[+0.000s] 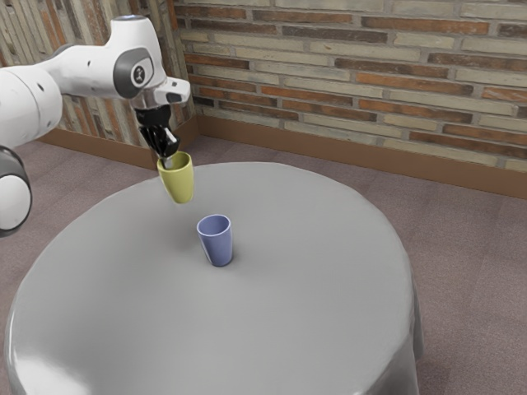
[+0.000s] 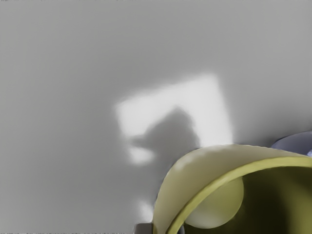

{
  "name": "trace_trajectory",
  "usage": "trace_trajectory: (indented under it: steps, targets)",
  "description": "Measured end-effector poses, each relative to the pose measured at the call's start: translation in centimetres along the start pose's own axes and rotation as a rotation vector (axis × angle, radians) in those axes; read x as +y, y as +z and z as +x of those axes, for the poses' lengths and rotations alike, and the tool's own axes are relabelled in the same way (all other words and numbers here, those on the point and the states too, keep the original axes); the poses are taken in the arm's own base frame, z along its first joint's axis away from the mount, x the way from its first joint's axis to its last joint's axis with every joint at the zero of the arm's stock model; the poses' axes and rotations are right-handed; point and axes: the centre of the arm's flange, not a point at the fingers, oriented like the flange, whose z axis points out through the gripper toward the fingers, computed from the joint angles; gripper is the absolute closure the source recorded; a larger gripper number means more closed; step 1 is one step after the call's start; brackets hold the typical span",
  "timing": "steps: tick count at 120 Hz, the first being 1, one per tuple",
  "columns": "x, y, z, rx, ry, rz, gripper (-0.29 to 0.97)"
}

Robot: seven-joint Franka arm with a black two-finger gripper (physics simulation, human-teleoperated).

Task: Place the left cup onto the right cup

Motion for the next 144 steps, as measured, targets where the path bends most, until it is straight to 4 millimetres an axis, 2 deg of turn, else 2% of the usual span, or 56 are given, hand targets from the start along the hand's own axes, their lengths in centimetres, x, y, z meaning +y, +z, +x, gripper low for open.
trace_trajectory:
  steps: [64,144]
  targets:
    - [3.0,-0.8,1.0,-0.002,0.047,-0.002,0.79]
    - [7.9,-1.0,2.3,-0.009,0.117,-0.012,0.79]
